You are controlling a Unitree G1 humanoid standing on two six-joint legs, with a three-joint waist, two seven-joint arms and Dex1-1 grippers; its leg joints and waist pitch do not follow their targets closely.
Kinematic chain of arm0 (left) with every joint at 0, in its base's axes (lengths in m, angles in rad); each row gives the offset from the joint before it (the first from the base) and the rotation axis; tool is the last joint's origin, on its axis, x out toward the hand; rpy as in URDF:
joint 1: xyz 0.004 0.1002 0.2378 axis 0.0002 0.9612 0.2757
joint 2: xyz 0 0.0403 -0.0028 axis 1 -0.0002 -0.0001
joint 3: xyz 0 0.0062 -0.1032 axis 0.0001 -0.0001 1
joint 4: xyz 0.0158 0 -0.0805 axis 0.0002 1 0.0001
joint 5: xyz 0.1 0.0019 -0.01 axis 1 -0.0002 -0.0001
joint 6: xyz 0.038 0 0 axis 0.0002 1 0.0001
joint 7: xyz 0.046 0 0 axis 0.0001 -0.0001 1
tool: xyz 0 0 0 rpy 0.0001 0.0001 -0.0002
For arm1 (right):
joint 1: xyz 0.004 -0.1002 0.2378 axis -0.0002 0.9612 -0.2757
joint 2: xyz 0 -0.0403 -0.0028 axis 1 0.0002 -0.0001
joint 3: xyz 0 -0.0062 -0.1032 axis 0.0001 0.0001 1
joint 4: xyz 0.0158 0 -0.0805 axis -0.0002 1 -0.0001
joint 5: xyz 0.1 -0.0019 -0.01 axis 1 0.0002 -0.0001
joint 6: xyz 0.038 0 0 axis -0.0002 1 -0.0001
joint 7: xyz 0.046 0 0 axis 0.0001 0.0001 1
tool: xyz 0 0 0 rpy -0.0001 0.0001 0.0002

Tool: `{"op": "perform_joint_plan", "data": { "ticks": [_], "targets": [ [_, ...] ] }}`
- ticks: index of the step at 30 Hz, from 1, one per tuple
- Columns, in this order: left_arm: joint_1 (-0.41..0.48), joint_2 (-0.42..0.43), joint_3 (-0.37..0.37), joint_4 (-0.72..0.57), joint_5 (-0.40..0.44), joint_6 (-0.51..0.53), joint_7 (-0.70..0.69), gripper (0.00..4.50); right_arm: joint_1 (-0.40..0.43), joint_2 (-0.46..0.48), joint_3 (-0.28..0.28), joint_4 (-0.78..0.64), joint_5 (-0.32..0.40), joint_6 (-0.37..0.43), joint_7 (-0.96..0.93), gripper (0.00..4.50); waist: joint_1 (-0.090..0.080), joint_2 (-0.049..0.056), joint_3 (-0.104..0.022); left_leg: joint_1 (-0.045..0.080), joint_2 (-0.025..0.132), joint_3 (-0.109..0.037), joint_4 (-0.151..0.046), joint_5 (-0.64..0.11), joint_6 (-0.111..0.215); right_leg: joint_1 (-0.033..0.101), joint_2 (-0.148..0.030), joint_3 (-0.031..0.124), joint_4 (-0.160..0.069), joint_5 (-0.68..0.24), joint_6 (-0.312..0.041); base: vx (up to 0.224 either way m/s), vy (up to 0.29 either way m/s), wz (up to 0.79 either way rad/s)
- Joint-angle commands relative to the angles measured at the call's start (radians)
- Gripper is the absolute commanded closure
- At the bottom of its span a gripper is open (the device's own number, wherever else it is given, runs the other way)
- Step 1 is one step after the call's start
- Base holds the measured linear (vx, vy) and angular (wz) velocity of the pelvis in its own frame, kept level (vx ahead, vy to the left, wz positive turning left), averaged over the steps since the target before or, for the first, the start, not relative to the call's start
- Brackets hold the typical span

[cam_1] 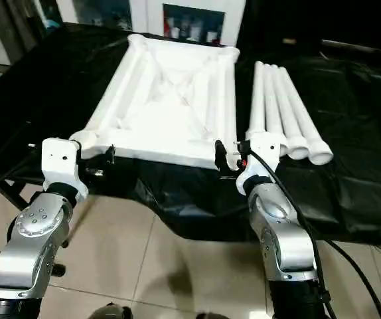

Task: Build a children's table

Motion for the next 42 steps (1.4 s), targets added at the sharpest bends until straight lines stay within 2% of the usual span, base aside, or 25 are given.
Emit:
{"op": "perform_joint_plan", "data": {
  "ticks": [1, 4, 5, 7, 8, 10, 12, 13, 14, 15, 17, 19, 20, 21, 23, 25, 27, 28, 30, 32, 34, 35, 38, 40, 42],
  "targets": [
    [-0.009, -0.002, -0.006, 0.012, 0.0, 0.004, -0.003, 0.05, -0.002, -0.002, -0.008, 0.013, -0.011, -0.01, 0.005, 0.04, 0.002, 0.006, -0.094, 0.011, 0.012, -0.007, -0.055, -0.085, 0.159, 0.068, -0.026, 0.029, -0.032, 0.001, -0.275, 0.091, 0.017, 0.02],
    [-0.009, -0.004, -0.011, 0.012, 0.002, 0.004, -0.006, 0.05, 0.003, 0.007, -0.014, 0.009, -0.008, -0.017, 0.005, 0.04, 0.005, 0.011, -0.105, 0.001, 0.001, -0.011, -0.042, 0.008, 0.204, 0.082, -0.021, 0.027, -0.02, 0.078, -0.28, 0.079, 0.019, 0.02],
    [-0.01, -0.004, -0.014, 0.01, -0.001, 0.004, -0.011, 0.05, 0.005, 0.01, -0.013, 0.005, -0.004, -0.012, 0.008, 0.04, -0.004, 0.021, -0.099, 0.109, 0.056, 0.0, -0.066, -0.05, 0.089, 0.005, 0.014, 0.035, 0.012, 0.059, -0.283, 0.086, 0.002, -0.19],
    [-0.014, -0.005, -0.018, 0.009, -0.002, 0.004, -0.015, 0.05, 0.009, 0.007, -0.006, 0.002, -0.011, -0.01, 0.007, 0.04, -0.022, 0.008, -0.077, 0.166, 0.084, 0.022, -0.071, -0.168, 0.002, -0.053, 0.001, 0.03, 0.034, 0.051, -0.265, 0.093, -0.003, -0.32],
    [-0.017, -0.005, -0.02, 0.01, -0.001, 0.004, -0.016, 0.05, 0.01, 0.007, -0.005, 0.002, -0.013, -0.013, 0.004, 0.04, 0.003, -0.017, -0.059, 0.105, 0.001, 0.076, -0.045, -0.277, -0.046, 0.018, 0.014, 0.093, 0.002, 0.041, -0.278, 0.117, 0.01, -0.47],
    [-0.02, -0.006, -0.021, 0.011, -0.002, 0.004, -0.018, 0.05, 0.01, 0.007, -0.006, 0.001, -0.015, -0.016, 0.002, 0.04, 0.078, -0.023, -0.075, -0.059, -0.049, -0.016, 0.108, -0.213, -0.083, 0.197, -0.063, 0.288, -0.051, 0.052, -0.388, 0.116, 0.024, -0.51],
    [-0.023, -0.007, -0.023, 0.012, -0.003, 0.003, -0.02, 0.05, 0.011, 0.007, -0.008, -0.001, -0.019, -0.02, 0.002, 0.04, 0.098, 0.014, -0.1, -0.145, 0.002, -0.09, 0.125, -0.063, -0.021, 0.222, -0.11, 0.257, -0.014, 0.385, -0.392, 0.104, 0.06, -0.39],
    [-0.028, -0.007, -0.025, 0.013, -0.008, -0.001, -0.027, 0.05, 0.013, 0.007, -0.012, -0.006, -0.023, -0.02, 0.0, 0.04, 0.067, 0.042, -0.101, -0.131, 0.008, -0.095, 0.042, 0.076, -0.024, 0.159, 0.002, 0.142, 0.047, 0.529, -0.299, -0.033, 0.076, -0.11],
    [-0.031, -0.008, -0.026, 0.015, -0.008, -0.002, -0.028, 0.05, 0.013, 0.007, -0.015, -0.007, -0.024, -0.019, 0.001, 0.04, 0.013, 0.087, -0.111, 0.017, 0.063, -0.167, 0.002, 0.207, 0.08, -0.009, 0.077, 0.02, 0.135, 0.242, -0.162, -0.027, 0.017, -0.24],
    [-0.032, -0.008, -0.026, 0.016, -0.008, -0.002, -0.029, 0.05, 0.013, 0.007, -0.016, -0.008, -0.024, -0.019, 0.001, 0.04, -0.028, 0.072, -0.123, 0.125, 0.15, -0.259, -0.003, 0.272, 0.297, -0.116, 0.02, -0.002, 0.177, -0.166, -0.045, -0.027, 0.017, -0.24],
    [-0.038, -0.011, -0.029, 0.02, -0.006, -0.003, -0.032, 0.05, 0.013, 0.005, -0.018, -0.01, -0.026, -0.02, 0.001, 0.04, -0.017, 0.056, -0.103, 0.078, 0.138, -0.208, -0.011, 0.111, 0.398, -0.131, -0.005, -0.001, 0.197, -0.105, 0.028, 0.08, -0.014, -0.07],
    [-0.039, -0.012, -0.03, 0.021, -0.006, -0.005, -0.036, 0.05, 0.014, 0.003, -0.017, -0.013, -0.025, -0.021, -0.001, 0.04, -0.016, 0.004, -0.083, 0.036, 0.026, -0.113, 0.003, -0.113, 0.356, -0.087, -0.038, 0.042, 0.05, 0.026, -0.033, 0.059, -0.008, 0.02],
    [-0.039, -0.014, -0.031, 0.02, -0.006, -0.004, -0.037, 0.05, 0.014, 0.002, -0.018, -0.014, -0.025, -0.022, -0.002, 0.04, -0.004, -0.023, -0.086, 0.001, -0.034, -0.075, 0.018, -0.185, 0.294, -0.021, -0.041, 0.075, 0.01, -0.043, -0.029, 0.053, -0.083, 0.07],
    [-0.041, -0.014, -0.034, 0.021, -0.006, -0.004, -0.035, 0.05, 0.013, 0.001, -0.02, -0.013, -0.026, -0.022, -0.002, 0.04, 0.039, -0.03, -0.092, -0.05, -0.082, -0.071, 0.125, -0.162, 0.222, 0.075, -0.155, 0.184, -0.071, -0.328, -0.109, 0.053, -0.083, 0.07],
    [-0.043, -0.014, -0.039, 0.021, -0.007, -0.004, -0.034, 0.05, 0.012, 0.003, -0.024, -0.014, -0.03, -0.021, 0.001, 0.04, 0.044, -0.029, -0.087, -0.085, -0.067, -0.095, 0.146, -0.043, 0.134, 0.113, -0.138, 0.18, -0.079, -0.438, -0.238, 0.078, -0.071, 0.13],
    [-0.044, -0.015, -0.039, 0.022, -0.007, -0.005, -0.035, 0.05, 0.012, 0.003, -0.024, -0.015, -0.033, -0.022, 0.001, 0.04, 0.042, 0.007, -0.076, -0.088, -0.035, -0.105, 0.102, 0.028, 0.097, 0.103, -0.119, 0.139, -0.084, -0.37, -0.308, 0.088, -0.039, 0.08],
    [-0.044, -0.018, -0.038, 0.024, -0.005, -0.008, -0.038, 0.05, 0.012, 0.0, -0.021, -0.017, -0.033, -0.021, 0.001, 0.04, -0.003, 0.065, -0.081, -0.024, 0.024, -0.127, -0.034, -0.032, 0.118, 0.046, 0.011, 0.013, -0.025, -0.306, -0.218, 0.086, 0.033, -0.03],
    [-0.045, -0.019, -0.039, 0.025, -0.004, -0.008, -0.038, 0.05, 0.011, -0.001, -0.022, -0.016, -0.032, -0.021, 0.001, 0.04, -0.037, 0.08, -0.096, 0.093, 0.085, -0.199, -0.051, -0.194, 0.17, -0.046, 0.022, -0.009, 0.067, -0.217, -0.168, 0.13, 0.044, -0.01],
    [-0.047, -0.026, -0.041, 0.028, 0.0, -0.013, -0.038, 0.05, 0.008, -0.006, -0.025, -0.016, -0.028, -0.024, 0.004, 0.04, -0.052, 0.065, -0.107, 0.135, 0.119, -0.245, -0.043, -0.151, 0.335, -0.11, 0.001, -0.007, 0.131, -0.115, -0.033, 0.141, 0.022, 0.1],
    [-0.049, -0.029, -0.043, 0.026, -0.002, -0.01, -0.034, 0.05, 0.001, -0.006, -0.026, -0.02, -0.031, -0.021, 0.01, 0.04, -0.056, 0.048, -0.098, 0.116, 0.086, -0.205, -0.036, -0.077, 0.431, -0.127, -0.021, 0.009, 0.117, -0.033, 0.01, 0.106, -0.01, 0.06],
    [-0.049, -0.029, -0.044, 0.025, -0.003, -0.009, -0.033, 0.05, -0.001, -0.006, -0.026, -0.02, -0.032, -0.02, 0.011, 0.04, -0.043, -0.015, -0.098, 0.019, -0.049, -0.105, 0.007, -0.126, 0.34, -0.006, -0.053, 0.075, -0.001, 0.005, -0.02, 0.101, -0.051, 0.06],
    [-0.048, -0.026, -0.047, 0.027, -0.004, -0.01, -0.032, 0.05, -0.003, -0.004, -0.027, -0.022, -0.033, -0.018, 0.012, 0.04, -0.001, -0.024, -0.1, -0.06, -0.089, -0.089, 0.123, -0.142, 0.253, 0.104, -0.168, 0.184, -0.08, -0.242, -0.148, 0.102, -0.093, 0.04],
    [-0.049, -0.022, -0.05, 0.032, -0.005, -0.012, -0.035, 0.05, -0.003, -0.002, -0.027, -0.022, -0.038, -0.02, 0.014, 0.04, 0.007, 0.004, -0.091, -0.133, -0.051, -0.119, 0.15, 0.032, 0.1, 0.133, -0.146, 0.138, -0.065, -0.141, -0.32, 0.113, -0.061, 0.0],
    [-0.055, -0.023, -0.048, 0.037, -0.001, -0.013, -0.041, 0.05, -0.001, -0.007, -0.023, -0.021, -0.035, -0.023, 0.016, 0.04, 0.001, 0.041, -0.09, -0.105, -0.016, -0.111, 0.051, 0.103, 0.107, 0.105, -0.077, 0.056, -0.069, -0.219, -0.317, 0.112, -0.007, 0.01],
    [-0.057, -0.023, -0.047, 0.039, 0.0, -0.013, -0.043, 0.05, -0.001, -0.012, -0.019, -0.02, -0.037, -0.022, 0.019, 0.04, -0.059, 0.102, -0.097, 0.044, 0.103, -0.211, -0.054, -0.185, 0.189, -0.018, 0.034, -0.025, 0.074, -0.243, -0.14, 0.149, 0.055, -0.04]
  ]
}}
